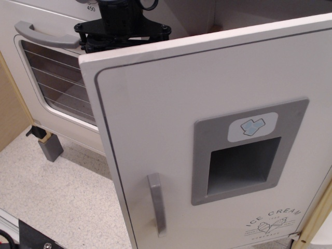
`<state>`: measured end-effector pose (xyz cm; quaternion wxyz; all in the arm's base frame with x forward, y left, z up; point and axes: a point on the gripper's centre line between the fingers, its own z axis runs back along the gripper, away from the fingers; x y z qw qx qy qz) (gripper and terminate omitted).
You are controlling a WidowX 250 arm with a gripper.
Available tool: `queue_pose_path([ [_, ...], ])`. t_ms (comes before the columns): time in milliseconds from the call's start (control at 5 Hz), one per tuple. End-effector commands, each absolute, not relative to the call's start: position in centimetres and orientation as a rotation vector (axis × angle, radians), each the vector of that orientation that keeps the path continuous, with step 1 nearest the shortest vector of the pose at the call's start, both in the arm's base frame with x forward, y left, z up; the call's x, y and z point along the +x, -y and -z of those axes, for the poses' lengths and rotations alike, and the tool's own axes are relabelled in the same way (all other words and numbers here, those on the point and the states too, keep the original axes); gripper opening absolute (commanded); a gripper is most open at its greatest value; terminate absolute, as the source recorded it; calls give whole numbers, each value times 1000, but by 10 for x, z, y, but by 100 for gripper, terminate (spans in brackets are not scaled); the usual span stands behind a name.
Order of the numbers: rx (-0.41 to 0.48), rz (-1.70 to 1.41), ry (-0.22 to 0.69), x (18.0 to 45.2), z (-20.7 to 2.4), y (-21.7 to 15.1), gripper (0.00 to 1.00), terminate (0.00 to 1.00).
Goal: Close fridge
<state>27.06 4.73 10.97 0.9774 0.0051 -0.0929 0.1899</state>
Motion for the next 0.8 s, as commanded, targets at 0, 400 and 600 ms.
queue_pose_path([
  [0, 10, -383, 187, 271, -110, -47, 100, 0],
  [400, -2, -135, 151, 280, -161, -34, 100, 0],
  [600, -47, -1, 156, 278, -181, -22, 100, 0],
])
